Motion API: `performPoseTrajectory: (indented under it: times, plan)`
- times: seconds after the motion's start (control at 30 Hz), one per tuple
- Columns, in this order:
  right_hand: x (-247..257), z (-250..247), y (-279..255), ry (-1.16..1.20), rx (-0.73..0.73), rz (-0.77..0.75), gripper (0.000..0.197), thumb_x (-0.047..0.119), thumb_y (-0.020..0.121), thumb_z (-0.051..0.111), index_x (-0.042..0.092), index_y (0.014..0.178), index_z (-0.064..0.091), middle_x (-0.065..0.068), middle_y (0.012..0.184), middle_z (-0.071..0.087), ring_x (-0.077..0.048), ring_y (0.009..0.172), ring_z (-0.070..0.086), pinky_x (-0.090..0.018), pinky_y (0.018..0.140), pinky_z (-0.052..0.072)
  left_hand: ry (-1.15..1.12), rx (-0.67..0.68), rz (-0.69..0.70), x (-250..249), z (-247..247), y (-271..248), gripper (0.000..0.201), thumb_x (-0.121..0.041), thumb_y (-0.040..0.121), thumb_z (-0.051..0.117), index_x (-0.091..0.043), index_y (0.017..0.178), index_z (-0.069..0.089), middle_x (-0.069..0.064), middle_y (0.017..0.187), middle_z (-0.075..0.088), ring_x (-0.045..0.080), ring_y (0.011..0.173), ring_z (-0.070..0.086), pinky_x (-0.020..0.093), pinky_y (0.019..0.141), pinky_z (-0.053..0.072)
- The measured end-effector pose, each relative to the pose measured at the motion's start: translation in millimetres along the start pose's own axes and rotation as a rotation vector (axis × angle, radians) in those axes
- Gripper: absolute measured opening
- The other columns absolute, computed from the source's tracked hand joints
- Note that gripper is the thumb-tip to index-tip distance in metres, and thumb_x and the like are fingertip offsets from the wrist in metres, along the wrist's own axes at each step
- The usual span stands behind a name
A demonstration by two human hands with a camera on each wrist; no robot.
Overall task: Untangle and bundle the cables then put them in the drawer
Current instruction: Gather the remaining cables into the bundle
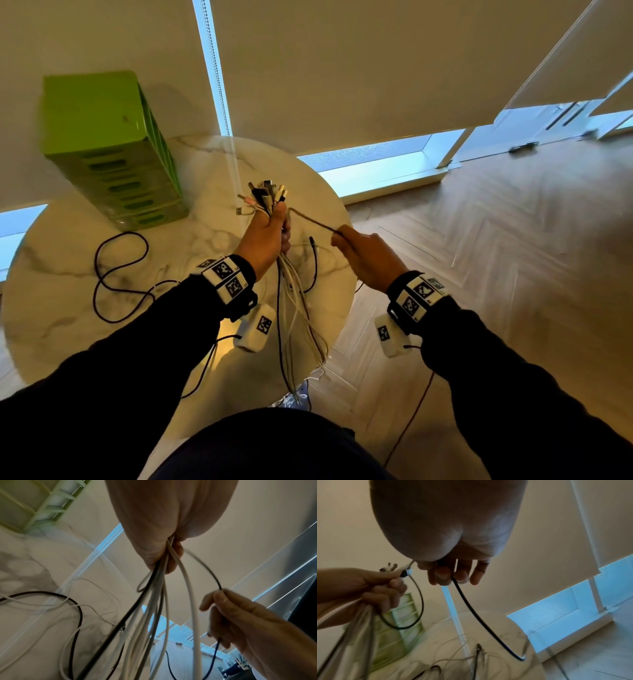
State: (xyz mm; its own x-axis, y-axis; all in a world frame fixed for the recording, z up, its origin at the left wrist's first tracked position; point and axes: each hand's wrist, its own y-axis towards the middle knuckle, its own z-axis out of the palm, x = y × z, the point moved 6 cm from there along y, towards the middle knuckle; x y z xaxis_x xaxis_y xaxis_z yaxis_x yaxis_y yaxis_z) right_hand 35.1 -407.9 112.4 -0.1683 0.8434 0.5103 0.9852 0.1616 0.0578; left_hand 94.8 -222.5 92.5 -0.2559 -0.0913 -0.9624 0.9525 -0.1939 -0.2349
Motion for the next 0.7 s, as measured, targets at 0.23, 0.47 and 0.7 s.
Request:
performPoseTrajectory:
  times: [0.23, 0.47, 0.7]
  plan:
    - [-106.3, 29.5, -67.8, -0.506, 0.948, 0.614, 0.068, 0.057, 0.095, 0.054, 0.017, 0.148, 0.041, -0.007, 0.15, 0.05, -0.026, 0.133, 0.05, -0.038, 0.108, 0.042, -0.154, 0.109, -0.055, -5.1, 4.4, -1.5, 0.034, -0.032, 0.109, 0.036, -0.017, 0.079, 0.04, -0.005, 0.064, 0.042, 0.009, 0.053, 0.028, 0.021, 0.049, 0.027]
    - [-0.4, 41.7, -13.8, 0.129, 0.52, 0.208, 0.131, 0.083, 0.051, 0.077, 0.039, 0.157, 0.013, 0.009, 0.165, 0.02, -0.019, 0.149, 0.024, -0.048, 0.121, 0.025, -0.049, 0.294, -0.013, -25.4, 38.5, -18.3, 0.039, -0.034, 0.109, 0.036, -0.015, 0.075, 0.043, -0.004, 0.056, 0.034, 0.013, 0.053, 0.042, 0.028, 0.057, 0.04]
    - [65.3, 80.5, -8.4, 0.743, 0.74, 0.091, 0.033, 0.014, 0.092, 0.066, -0.009, 0.115, 0.064, -0.014, 0.111, 0.071, -0.012, 0.106, 0.066, -0.018, 0.092, 0.047, 0.108, 0.427, 0.005, -44.6, 40.6, -30.3, 0.037, -0.036, 0.108, 0.037, -0.016, 0.078, 0.042, -0.004, 0.06, 0.034, 0.016, 0.059, 0.05, 0.03, 0.064, 0.05]
